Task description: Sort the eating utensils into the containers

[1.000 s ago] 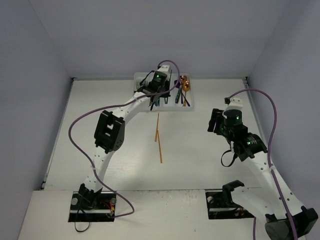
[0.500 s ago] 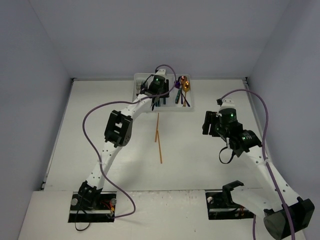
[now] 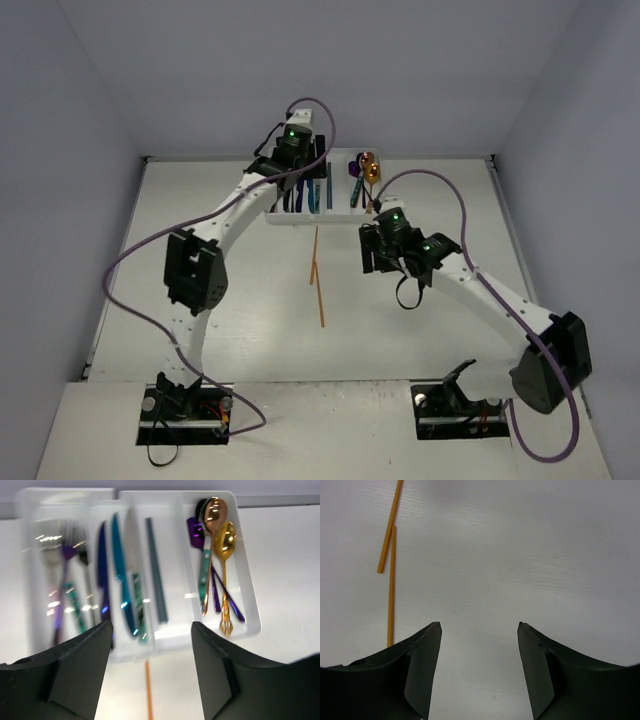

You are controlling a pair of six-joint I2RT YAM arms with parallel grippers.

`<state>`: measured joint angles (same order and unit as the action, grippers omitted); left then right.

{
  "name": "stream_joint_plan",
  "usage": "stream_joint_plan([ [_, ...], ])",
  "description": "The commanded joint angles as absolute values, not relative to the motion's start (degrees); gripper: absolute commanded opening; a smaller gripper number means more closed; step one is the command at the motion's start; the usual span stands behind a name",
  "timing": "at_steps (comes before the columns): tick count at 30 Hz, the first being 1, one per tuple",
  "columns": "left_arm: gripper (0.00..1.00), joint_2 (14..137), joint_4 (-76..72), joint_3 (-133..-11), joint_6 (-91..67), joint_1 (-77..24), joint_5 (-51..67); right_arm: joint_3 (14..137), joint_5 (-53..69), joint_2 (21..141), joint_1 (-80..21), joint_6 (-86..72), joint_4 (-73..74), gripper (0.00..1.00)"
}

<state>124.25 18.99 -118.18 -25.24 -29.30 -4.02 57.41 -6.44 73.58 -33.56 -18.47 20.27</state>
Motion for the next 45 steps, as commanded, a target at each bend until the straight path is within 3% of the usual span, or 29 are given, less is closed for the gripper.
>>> stream_joint_plan([
  [1, 0.61, 104.4, 30.3, -111.2, -25.2, -29.1, -11.6, 64.0, -10.5, 83.1, -38.9, -23.7, 18.7, 0.60],
  [9, 0.71, 82.7, 36.3, -86.0, -26.8, -28.0, -12.1, 70.0, -11.2, 95.4, -46.9, -29.3, 18.4, 0.59],
  [14, 0.73, 69.2, 42.3, -75.1, -30.2, -27.9, -9.8, 72.8, -10.3, 102.5, -49.6, -33.8, 18.4, 0.45],
  [17, 0.73, 63.9, 45.3, -70.7, -31.0, -27.9, -10.9, 73.7, -9.8, 105.2, -50.6, -35.3, 18.3, 0.41],
  [27, 0.73, 59.8, 48.6, -67.3, -31.4, -27.7, -9.5, 72.5, -9.4, 109.9, -52.0, -38.8, 16.6, 0.30],
  [36, 0.73, 58.8, 49.3, -66.4, -31.2, -27.7, -9.1, 67.7, -9.5, 109.2, -51.7, -40.3, 14.9, 0.01],
  [42, 0.73, 58.3, 49.3, -65.7, -31.2, -27.7, -8.9, 65.2, -13.9, 101.6, -48.5, -37.9, 15.2, 0.00],
  [45, 0.73, 58.2, 49.3, -65.2, -31.3, -27.7, -8.7, 69.5, -15.7, 98.1, -45.6, -33.9, 15.7, 0.00],
])
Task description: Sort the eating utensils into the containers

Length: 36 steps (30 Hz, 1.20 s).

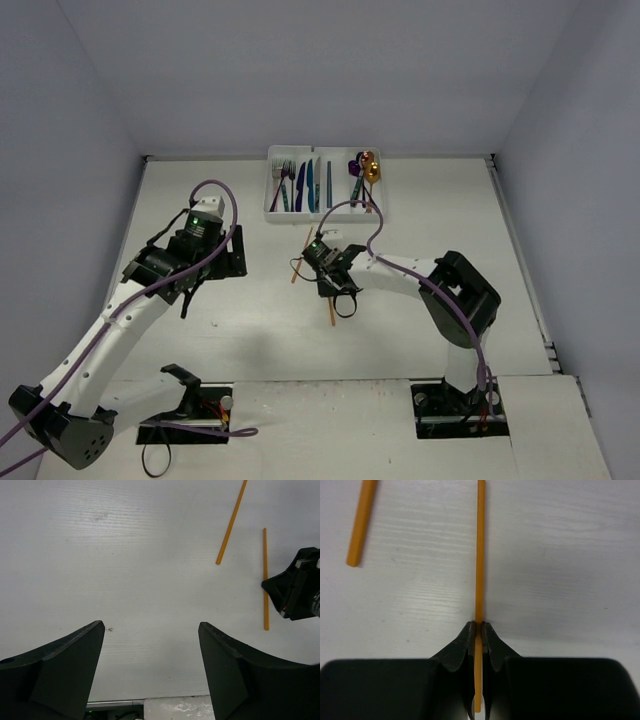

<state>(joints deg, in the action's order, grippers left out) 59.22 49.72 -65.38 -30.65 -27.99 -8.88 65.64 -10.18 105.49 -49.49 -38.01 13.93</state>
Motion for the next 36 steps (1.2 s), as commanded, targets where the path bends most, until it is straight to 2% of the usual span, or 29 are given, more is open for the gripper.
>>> stream_joint_plan([
  [1, 0.73, 58.2, 49.3, -65.1, -31.3, -27.7, -8.7, 71.3, -15.9, 97.5, -44.6, -32.2, 15.8, 0.00],
  [7, 0.73, 57.9, 49.4, -63.6, -31.2, -27.7, -7.4, 86.5, -14.3, 101.8, -36.0, -23.4, 15.8, 0.00],
  [21, 0.73, 58.8, 50.1, -59.5, -32.5, -27.7, -0.8, 135.4, -9.3, 138.9, -26.2, -17.7, 15.3, 0.00],
  [25, 0.73, 60.4, 50.1, -59.8, -32.1, -27.8, -0.1, 142.0, -8.2, 146.4, -25.2, -18.0, 12.8, 0.01],
  [29, 0.73, 63.5, 49.9, -61.8, -31.6, -27.8, 0.0, 141.9, -7.6, 147.1, -24.4, -18.2, 10.1, 0.16],
  [32, 0.73, 67.2, 49.7, -64.6, -30.9, -27.9, 0.0, 141.3, -7.0, 145.4, -23.8, -18.0, 9.8, 0.40],
  [34, 0.73, 71.1, 49.4, -66.4, -30.1, -27.9, 0.0, 138.5, -6.9, 141.3, -23.5, -17.2, 9.8, 0.52],
  [36, 0.73, 74.4, 48.5, -68.7, -29.3, -28.0, 0.0, 134.7, -7.1, 136.6, -23.3, -15.5, 9.8, 0.53],
])
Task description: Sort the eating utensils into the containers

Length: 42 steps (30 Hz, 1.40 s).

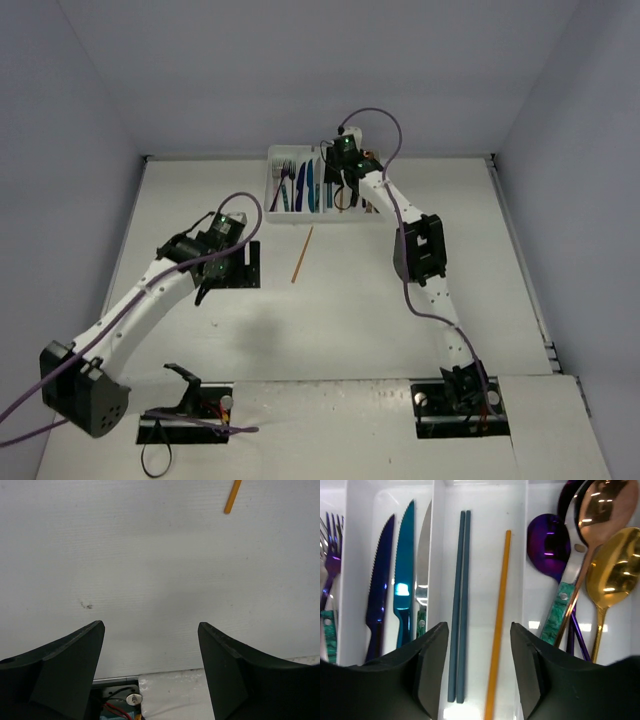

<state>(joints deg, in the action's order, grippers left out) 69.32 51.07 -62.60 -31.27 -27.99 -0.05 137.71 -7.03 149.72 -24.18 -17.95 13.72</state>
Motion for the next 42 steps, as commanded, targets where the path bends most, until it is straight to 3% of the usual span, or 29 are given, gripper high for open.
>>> stream_joint_plan([
  [1, 0.73, 76.3, 47.9, -70.0, -29.0, -28.1, 0.0, 132.0, -7.4, 133.9, -23.3, -14.7, 9.8, 0.54],
  [7, 0.72, 91.2, 46.8, -81.0, -26.8, -30.4, -0.4, 111.4, -9.0, 112.3, -22.0, -13.3, 9.8, 0.55],
  [12, 0.64, 102.0, 46.8, -88.8, -25.1, -32.5, -1.4, 89.2, -8.4, 94.9, -18.1, -16.1, 9.9, 0.55],
  [21, 0.35, 115.6, 47.0, -98.6, -24.4, -33.2, -0.1, 69.4, -7.7, 69.6, -12.4, -13.5, 13.0, 0.59],
  [25, 0.31, 118.6, 47.0, -101.4, -24.5, -34.0, 0.0, 65.8, -7.6, 65.3, -11.4, -13.4, 15.2, 0.59],
  [42, 0.30, 127.9, 47.2, -108.5, -25.1, -35.1, 0.9, 63.2, -7.9, 63.8, -10.9, -13.3, 17.5, 0.60],
])
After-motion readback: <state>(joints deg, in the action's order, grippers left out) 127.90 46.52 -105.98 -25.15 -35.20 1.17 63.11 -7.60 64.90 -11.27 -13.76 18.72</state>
